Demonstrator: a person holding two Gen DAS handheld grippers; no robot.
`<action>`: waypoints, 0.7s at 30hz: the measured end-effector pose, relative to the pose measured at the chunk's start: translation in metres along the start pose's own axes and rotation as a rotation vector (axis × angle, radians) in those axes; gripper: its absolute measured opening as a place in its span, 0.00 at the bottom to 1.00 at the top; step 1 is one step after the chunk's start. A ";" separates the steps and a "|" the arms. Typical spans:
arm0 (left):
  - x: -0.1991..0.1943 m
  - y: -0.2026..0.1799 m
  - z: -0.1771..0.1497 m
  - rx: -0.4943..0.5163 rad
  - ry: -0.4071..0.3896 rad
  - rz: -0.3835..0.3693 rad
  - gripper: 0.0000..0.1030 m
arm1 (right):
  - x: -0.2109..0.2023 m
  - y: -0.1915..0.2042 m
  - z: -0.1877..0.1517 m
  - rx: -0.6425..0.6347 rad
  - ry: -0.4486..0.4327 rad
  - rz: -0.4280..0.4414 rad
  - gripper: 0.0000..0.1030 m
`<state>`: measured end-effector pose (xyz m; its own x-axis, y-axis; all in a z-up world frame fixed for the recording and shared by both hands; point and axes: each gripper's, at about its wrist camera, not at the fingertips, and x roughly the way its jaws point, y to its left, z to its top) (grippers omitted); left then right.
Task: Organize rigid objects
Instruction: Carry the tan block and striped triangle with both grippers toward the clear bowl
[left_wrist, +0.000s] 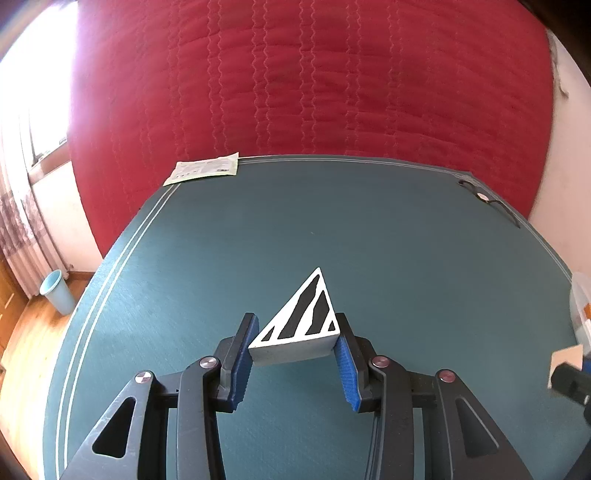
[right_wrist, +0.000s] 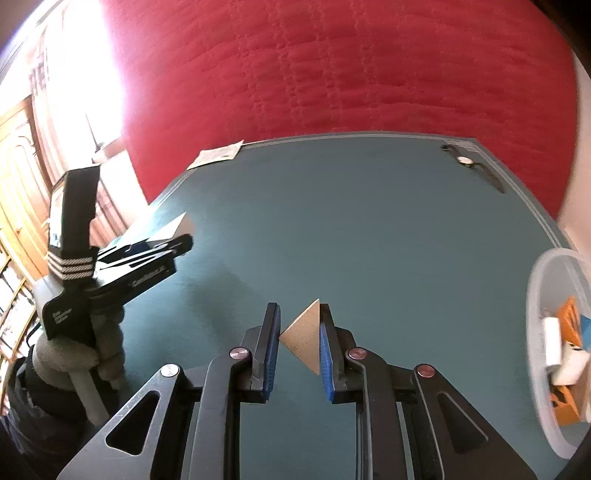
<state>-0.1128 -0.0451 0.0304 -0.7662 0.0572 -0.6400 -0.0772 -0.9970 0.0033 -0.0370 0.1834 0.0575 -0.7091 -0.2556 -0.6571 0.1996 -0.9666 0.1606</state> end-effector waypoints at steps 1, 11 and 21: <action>-0.002 -0.003 -0.001 0.002 0.001 -0.001 0.41 | -0.003 -0.005 -0.001 0.006 -0.003 -0.008 0.20; -0.015 -0.040 -0.012 0.045 0.016 -0.039 0.41 | -0.032 -0.055 -0.013 0.079 -0.032 -0.086 0.20; -0.024 -0.084 -0.018 0.080 0.039 -0.112 0.41 | -0.066 -0.111 -0.024 0.172 -0.075 -0.160 0.20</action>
<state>-0.0758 0.0364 0.0316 -0.7247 0.1646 -0.6691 -0.2129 -0.9770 -0.0097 0.0034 0.3076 0.0655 -0.7721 -0.0937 -0.6285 -0.0327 -0.9819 0.1866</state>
